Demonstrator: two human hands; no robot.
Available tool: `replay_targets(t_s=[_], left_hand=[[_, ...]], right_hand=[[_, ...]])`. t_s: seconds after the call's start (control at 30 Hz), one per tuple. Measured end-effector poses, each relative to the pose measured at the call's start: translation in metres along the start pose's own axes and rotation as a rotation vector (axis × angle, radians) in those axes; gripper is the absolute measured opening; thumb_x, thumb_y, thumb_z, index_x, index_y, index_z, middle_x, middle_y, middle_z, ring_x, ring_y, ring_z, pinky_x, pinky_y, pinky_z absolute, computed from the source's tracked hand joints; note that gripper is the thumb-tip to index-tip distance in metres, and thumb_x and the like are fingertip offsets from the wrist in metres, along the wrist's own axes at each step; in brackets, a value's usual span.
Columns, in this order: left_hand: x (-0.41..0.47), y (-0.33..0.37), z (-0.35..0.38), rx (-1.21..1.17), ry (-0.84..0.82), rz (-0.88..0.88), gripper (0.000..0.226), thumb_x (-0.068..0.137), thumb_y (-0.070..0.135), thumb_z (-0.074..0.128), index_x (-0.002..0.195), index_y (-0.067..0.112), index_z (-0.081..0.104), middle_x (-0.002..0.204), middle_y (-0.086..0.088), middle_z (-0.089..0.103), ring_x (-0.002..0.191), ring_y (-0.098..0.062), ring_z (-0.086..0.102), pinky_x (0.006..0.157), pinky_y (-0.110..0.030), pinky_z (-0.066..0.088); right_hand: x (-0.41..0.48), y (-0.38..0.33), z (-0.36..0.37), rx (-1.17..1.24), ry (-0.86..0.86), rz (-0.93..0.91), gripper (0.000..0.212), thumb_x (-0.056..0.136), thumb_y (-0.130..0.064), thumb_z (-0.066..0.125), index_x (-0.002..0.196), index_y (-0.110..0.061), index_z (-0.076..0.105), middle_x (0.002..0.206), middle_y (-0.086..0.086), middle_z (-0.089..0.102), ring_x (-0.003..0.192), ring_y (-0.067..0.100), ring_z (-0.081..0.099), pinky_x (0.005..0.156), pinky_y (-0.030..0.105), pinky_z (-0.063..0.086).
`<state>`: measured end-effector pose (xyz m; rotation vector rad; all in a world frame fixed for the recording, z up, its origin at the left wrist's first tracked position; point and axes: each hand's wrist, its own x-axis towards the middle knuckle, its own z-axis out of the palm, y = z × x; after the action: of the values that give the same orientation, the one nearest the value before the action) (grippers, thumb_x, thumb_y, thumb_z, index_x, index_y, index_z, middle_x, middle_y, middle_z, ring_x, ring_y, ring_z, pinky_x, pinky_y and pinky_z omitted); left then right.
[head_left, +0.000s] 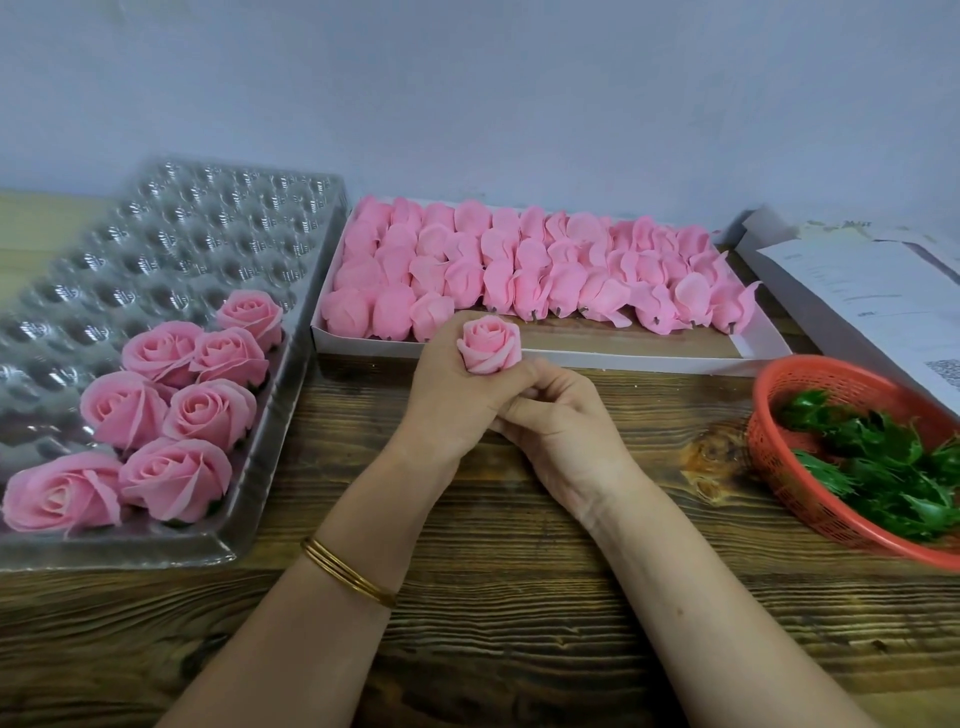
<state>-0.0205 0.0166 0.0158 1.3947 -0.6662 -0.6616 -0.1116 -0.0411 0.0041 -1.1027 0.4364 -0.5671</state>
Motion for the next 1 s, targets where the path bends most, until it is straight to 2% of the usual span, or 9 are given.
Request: replay_targets(t_s=[0.07, 0.2, 0.3, 0.37, 0.47, 0.57, 0.7, 0.87, 1.0], left_hand=[[0.002, 0.003, -0.003, 0.047, 0.017, 0.031, 0.044, 0.072, -0.002, 0.081, 0.108, 0.014, 0.061, 0.092, 0.004, 0.060, 0.074, 0.007, 0.060, 0.061, -0.010, 0.049], [0.003, 0.010, -0.011, 0.264, 0.072, 0.114, 0.067, 0.066, 0.012, 0.089, 0.123, 0.025, 0.056, 0.112, 0.006, 0.058, 0.097, -0.002, 0.058, 0.074, -0.006, 0.047], [0.000, 0.016, -0.013, 0.496, 0.085, 0.189, 0.075, 0.066, 0.025, 0.088, 0.130, 0.028, 0.050, 0.116, 0.005, 0.052, 0.101, -0.007, 0.054, 0.080, -0.014, 0.045], [-0.003, 0.017, -0.012, 0.669, 0.069, 0.217, 0.075, 0.070, 0.035, 0.085, 0.134, 0.030, 0.046, 0.119, 0.003, 0.048, 0.108, -0.013, 0.049, 0.088, -0.023, 0.038], [-0.007, 0.018, -0.010, 0.846, 0.014, 0.180, 0.070, 0.076, 0.047, 0.076, 0.135, 0.034, 0.039, 0.120, 0.002, 0.044, 0.113, -0.018, 0.045, 0.089, -0.029, 0.033], [-0.009, 0.021, -0.010, 0.953, 0.020, 0.163, 0.058, 0.083, 0.050, 0.068, 0.131, 0.035, 0.039, 0.114, 0.003, 0.043, 0.101, -0.019, 0.050, 0.080, -0.030, 0.035], [-0.013, 0.028, -0.010, 1.032, 0.042, 0.185, 0.035, 0.089, 0.044, 0.060, 0.117, 0.033, 0.042, 0.108, 0.003, 0.047, 0.089, -0.020, 0.053, 0.070, -0.032, 0.035], [-0.017, 0.032, -0.006, 1.111, 0.029, 0.199, 0.021, 0.095, 0.038, 0.053, 0.110, 0.027, 0.044, 0.108, -0.002, 0.048, 0.087, -0.027, 0.054, 0.069, -0.035, 0.036], [-0.019, 0.031, -0.005, 1.102, 0.011, 0.168, 0.018, 0.097, 0.037, 0.051, 0.100, 0.027, 0.037, 0.102, 0.001, 0.041, 0.076, -0.021, 0.044, 0.062, -0.033, 0.029]], right_hand=[[-0.001, -0.001, 0.000, 0.002, -0.012, -0.002, 0.031, 0.084, 0.018, 0.055, 0.084, -0.008, 0.072, 0.084, 0.008, 0.074, 0.084, 0.017, 0.071, 0.082, 0.028, 0.058], [-0.001, 0.000, 0.001, -0.057, 0.000, -0.027, 0.033, 0.080, 0.014, 0.062, 0.073, -0.015, 0.076, 0.080, 0.012, 0.070, 0.083, 0.027, 0.064, 0.093, 0.042, 0.051], [0.000, 0.001, 0.000, -0.131, 0.014, -0.047, 0.041, 0.078, 0.019, 0.061, 0.068, -0.018, 0.076, 0.077, 0.011, 0.072, 0.082, 0.029, 0.066, 0.087, 0.044, 0.053], [0.000, 0.001, 0.000, -0.152, 0.001, -0.065, 0.039, 0.071, 0.015, 0.064, 0.067, -0.022, 0.077, 0.077, 0.007, 0.074, 0.079, 0.023, 0.069, 0.077, 0.036, 0.058], [-0.002, 0.000, 0.000, -0.200, -0.005, -0.098, 0.033, 0.068, 0.010, 0.063, 0.078, -0.018, 0.079, 0.082, 0.008, 0.076, 0.082, 0.021, 0.071, 0.076, 0.035, 0.058], [-0.001, 0.002, -0.002, -0.256, 0.025, -0.129, 0.033, 0.073, 0.022, 0.062, 0.077, -0.010, 0.072, 0.081, 0.007, 0.075, 0.078, 0.015, 0.069, 0.072, 0.028, 0.056], [-0.001, 0.002, -0.001, -0.313, -0.008, -0.137, 0.032, 0.078, 0.020, 0.063, 0.080, -0.011, 0.070, 0.078, 0.008, 0.070, 0.073, 0.012, 0.064, 0.069, 0.021, 0.053], [-0.002, 0.005, 0.000, -0.313, -0.005, -0.129, 0.028, 0.084, 0.019, 0.059, 0.087, -0.006, 0.070, 0.080, 0.012, 0.068, 0.075, 0.014, 0.062, 0.068, 0.023, 0.050], [-0.002, 0.004, 0.001, -0.333, 0.047, -0.106, 0.025, 0.084, 0.020, 0.056, 0.091, 0.000, 0.070, 0.081, 0.024, 0.065, 0.075, 0.022, 0.057, 0.068, 0.033, 0.046]])
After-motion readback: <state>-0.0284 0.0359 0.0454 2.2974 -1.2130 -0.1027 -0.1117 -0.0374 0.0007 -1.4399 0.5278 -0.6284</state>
